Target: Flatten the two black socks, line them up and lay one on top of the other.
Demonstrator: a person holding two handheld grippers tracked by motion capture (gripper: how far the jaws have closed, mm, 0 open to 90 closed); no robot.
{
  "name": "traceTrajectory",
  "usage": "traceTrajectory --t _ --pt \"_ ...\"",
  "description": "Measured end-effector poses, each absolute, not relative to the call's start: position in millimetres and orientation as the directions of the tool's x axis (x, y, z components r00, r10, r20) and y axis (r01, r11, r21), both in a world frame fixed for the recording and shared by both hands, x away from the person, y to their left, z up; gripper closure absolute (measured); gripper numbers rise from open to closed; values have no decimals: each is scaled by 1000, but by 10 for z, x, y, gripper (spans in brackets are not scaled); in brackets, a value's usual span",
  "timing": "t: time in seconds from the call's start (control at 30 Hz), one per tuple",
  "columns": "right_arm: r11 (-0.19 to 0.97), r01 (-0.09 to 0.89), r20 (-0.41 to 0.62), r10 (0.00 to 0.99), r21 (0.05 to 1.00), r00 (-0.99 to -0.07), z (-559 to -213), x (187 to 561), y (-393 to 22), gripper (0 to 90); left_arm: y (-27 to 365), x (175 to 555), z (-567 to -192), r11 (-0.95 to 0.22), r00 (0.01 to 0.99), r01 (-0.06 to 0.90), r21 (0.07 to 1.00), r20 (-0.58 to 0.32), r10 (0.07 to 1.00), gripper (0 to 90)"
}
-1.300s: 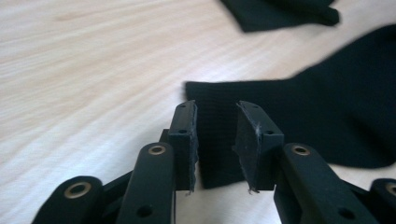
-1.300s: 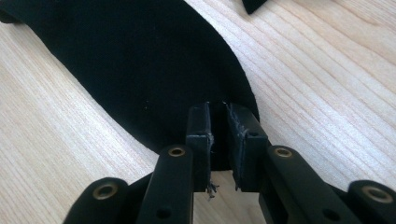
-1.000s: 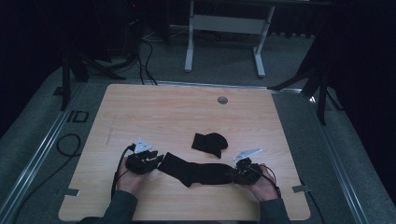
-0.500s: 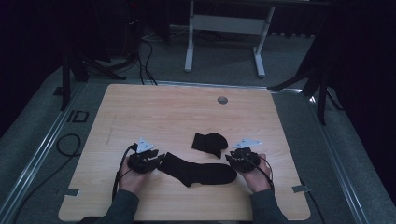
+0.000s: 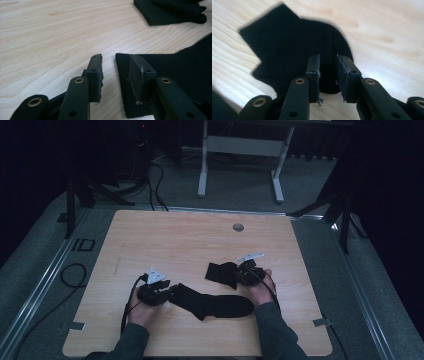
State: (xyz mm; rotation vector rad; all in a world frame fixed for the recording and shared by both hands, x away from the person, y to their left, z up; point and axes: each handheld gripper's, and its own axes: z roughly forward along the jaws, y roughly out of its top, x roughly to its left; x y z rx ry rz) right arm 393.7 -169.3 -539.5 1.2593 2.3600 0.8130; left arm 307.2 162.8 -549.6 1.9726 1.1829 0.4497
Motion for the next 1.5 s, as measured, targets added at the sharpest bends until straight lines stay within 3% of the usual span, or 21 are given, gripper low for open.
traceTrajectory --t 0.13,0.3,0.7,1.03,1.5 --pt "401 678 -6 863 616 -505 -5478 3971 -1720 831 1636 3074 -5494 -260 500 583 770 -88 862 643" --pt "413 684 -21 864 602 -503 -5465 3969 -1695 866 1617 3073 -5499 -265 503 582 768 -85 860 643" --pt "333 679 62 871 655 -487 -5322 3825 -1790 878 1617 3075 -5499 -265 497 582 768 -78 864 648" --pt "316 647 35 883 694 -469 -5234 3649 -2060 876 1601 3076 -5506 -274 500 583 765 -71 863 647" --pt "327 680 -18 908 656 -419 -5299 3586 -2403 864 1600 3069 -5494 -281 507 578 766 -67 859 644"
